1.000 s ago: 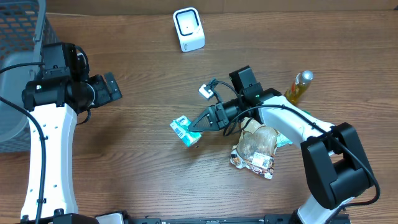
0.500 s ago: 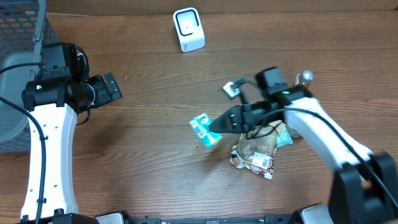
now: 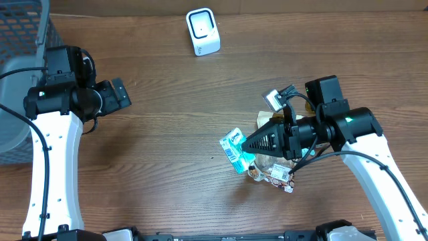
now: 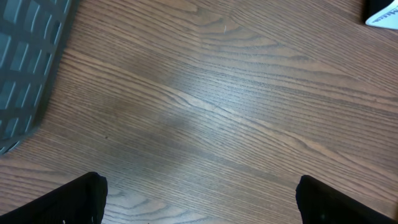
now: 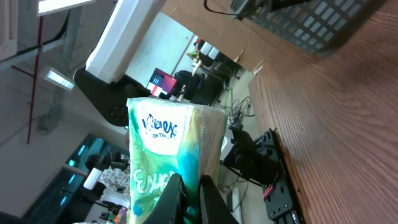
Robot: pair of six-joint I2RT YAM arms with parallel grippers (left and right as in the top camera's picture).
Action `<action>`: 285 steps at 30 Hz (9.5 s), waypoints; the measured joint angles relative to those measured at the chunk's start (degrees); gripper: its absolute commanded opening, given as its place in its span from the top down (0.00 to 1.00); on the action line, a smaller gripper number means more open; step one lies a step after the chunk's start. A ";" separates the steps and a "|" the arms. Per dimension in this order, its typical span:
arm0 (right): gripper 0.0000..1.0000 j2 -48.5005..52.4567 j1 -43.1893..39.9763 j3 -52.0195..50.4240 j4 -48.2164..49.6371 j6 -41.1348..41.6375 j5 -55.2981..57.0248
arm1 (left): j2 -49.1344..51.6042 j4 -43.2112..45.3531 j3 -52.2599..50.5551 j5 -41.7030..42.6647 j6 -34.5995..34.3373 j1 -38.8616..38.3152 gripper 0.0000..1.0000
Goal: Scan the item barcode
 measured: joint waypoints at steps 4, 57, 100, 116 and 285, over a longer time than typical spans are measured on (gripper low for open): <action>0.96 -0.50 0.00 0.00 -0.02 0.26 -0.02 | 0.00 0.00 0.00 0.00 0.00 0.00 0.00; 0.96 20.24 9.90 53.53 -21.22 25.73 73.13 | 0.00 -0.04 0.00 0.42 0.00 0.00 0.00; 0.96 65.46 17.73 60.00 44.33 -30.51 106.14 | 0.00 0.00 0.00 0.39 0.00 0.00 0.00; 0.96 66.16 13.60 60.00 50.95 -32.76 101.00 | 0.00 0.00 0.00 0.39 0.00 0.00 0.00; 0.00 -16.00 8.74 31.21 -4.55 30.23 83.08 | 0.00 0.04 0.00 0.39 0.00 0.00 0.00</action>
